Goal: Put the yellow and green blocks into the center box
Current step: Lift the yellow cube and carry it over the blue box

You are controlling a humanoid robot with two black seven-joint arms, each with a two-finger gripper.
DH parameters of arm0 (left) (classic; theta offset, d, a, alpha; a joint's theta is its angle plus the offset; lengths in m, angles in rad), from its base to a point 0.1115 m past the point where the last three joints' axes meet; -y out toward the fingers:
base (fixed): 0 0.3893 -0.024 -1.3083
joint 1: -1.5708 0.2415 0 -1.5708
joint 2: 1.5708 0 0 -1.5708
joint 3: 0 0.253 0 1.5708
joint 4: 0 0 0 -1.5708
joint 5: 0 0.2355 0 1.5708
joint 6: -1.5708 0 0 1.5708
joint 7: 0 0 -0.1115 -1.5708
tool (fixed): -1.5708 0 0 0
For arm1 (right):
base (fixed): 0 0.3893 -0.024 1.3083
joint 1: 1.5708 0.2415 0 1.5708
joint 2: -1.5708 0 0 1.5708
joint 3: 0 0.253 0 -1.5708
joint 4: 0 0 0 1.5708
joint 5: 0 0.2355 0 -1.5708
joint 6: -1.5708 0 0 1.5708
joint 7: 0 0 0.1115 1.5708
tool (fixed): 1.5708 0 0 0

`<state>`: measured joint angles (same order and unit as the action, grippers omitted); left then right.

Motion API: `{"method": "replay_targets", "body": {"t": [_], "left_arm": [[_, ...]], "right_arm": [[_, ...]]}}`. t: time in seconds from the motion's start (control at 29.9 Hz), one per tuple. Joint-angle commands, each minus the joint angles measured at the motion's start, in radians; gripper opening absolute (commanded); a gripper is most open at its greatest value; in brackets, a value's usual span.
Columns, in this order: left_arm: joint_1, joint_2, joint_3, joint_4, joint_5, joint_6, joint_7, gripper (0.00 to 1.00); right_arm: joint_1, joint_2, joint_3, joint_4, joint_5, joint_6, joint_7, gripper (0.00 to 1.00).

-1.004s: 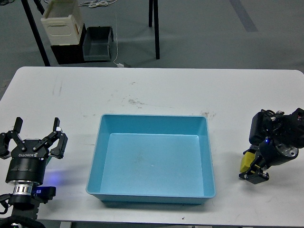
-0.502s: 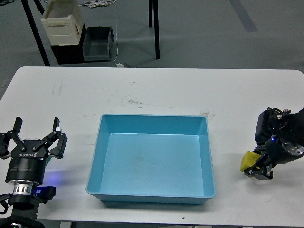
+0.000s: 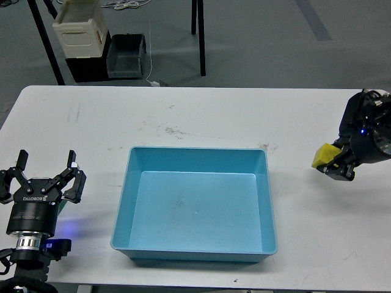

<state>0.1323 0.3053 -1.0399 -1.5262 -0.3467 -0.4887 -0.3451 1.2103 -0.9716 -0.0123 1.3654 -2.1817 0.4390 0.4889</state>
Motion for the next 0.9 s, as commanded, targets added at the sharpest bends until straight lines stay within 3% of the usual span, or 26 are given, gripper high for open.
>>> {"method": "replay_targets", "body": {"t": [0.0, 0.23, 0.6, 0.87], "left_arm": [[-0.002, 0.001, 0.000, 0.000, 0.000, 0.000, 0.000, 1.00], [-0.005, 0.001, 0.000, 0.000, -0.001, 0.000, 0.000, 1.00], [-0.003, 0.001, -0.019, -0.002, -0.001, 0.000, 0.000, 1.00], [-0.006, 0.001, -0.038, -0.002, -0.001, 0.000, 0.000, 1.00]], "right_arm": [[0.040, -0.038, 0.152, 0.003, 0.000, 0.000, 0.000, 0.00], [0.247, -0.009, 0.184, 0.017, 0.166, 0.004, 0.000, 0.00], [0.485, 0.341, -0.104, 0.077, 0.227, 0.007, 0.000, 0.00], [0.517, 0.572, -0.233, 0.070, 0.221, 0.009, 0.000, 0.01]]}}
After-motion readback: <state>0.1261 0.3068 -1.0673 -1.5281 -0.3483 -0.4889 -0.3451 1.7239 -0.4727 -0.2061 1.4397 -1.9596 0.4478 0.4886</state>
